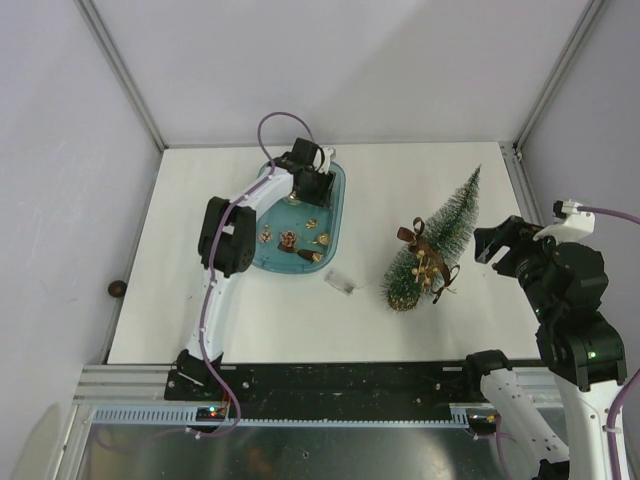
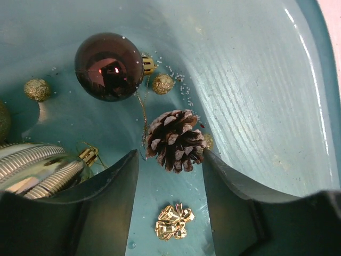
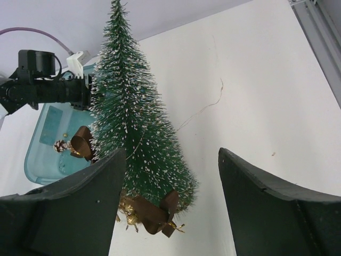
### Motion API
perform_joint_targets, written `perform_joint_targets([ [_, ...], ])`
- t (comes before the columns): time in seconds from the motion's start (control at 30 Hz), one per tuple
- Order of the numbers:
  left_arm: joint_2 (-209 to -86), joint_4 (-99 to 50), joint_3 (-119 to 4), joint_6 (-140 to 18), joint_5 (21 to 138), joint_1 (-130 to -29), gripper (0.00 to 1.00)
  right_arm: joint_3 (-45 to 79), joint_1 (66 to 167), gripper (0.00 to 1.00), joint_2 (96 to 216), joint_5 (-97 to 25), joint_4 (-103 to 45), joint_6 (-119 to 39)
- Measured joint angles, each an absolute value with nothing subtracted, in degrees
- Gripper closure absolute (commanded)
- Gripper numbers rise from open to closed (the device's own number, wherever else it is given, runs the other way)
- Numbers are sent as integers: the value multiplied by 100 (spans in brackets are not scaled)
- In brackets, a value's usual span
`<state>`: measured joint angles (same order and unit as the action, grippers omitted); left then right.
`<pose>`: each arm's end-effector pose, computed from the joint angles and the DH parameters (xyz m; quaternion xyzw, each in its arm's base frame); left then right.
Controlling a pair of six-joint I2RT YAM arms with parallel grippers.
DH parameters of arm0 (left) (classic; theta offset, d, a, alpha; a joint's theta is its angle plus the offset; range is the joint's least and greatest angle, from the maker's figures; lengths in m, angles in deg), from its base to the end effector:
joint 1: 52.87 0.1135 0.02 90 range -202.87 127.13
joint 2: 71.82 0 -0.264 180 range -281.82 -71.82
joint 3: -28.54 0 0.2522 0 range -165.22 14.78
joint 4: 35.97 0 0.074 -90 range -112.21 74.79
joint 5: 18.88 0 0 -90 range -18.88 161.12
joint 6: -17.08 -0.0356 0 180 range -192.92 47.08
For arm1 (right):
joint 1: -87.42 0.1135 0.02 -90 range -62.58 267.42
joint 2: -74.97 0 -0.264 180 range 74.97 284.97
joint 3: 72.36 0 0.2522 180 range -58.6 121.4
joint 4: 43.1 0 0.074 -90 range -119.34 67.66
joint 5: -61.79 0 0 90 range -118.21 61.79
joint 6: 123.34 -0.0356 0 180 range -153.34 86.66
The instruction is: Decorate the small christmas tree
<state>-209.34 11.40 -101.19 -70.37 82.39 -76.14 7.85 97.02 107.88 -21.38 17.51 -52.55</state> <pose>0.4812 -0.2145 0.1682 0.1997 0.9288 -0.1579 0.2695 0.0755 0.0085 0.4171 0.1024 0.7770 0.1088 0.6114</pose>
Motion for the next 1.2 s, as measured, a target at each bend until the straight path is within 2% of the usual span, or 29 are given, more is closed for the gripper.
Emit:
perform_joint_targets([
  [0.1,-20956,1142,-10147,-7042,8211,-7612,47,774,9702,27,10744,-2179,1744,-5255],
  [0.23,-20956,1136,-10213,-7057,8237,-7610,60,728,9702,29,10694,-2241,1713,-5259],
  [0.37,-20956,1133,-10215,-7125,8335,-7610,77,650,9702,30,10689,-2317,1696,-5276],
  [0.47,-20956,1125,-10215,-7173,8383,-7610,85,615,9702,30,10689,-2372,1687,-5281],
  [0.53,-20945,1120,-10213,-7188,8407,-7610,85,602,9702,31,10689,-2416,1663,-5281],
  [0.73,-20779,1142,-9992,-7188,8591,-7610,76,591,9702,31,10689,-2503,1593,-5289],
  [0.9,-20486,1122,-9797,-7184,8700,-7610,73,591,9702,31,10689,-2569,1576,-5303],
  [1.2,-19170,1107,-8313,-7758,8746,-7610,71,589,9702,30,10689,-2604,1563,-5303],
])
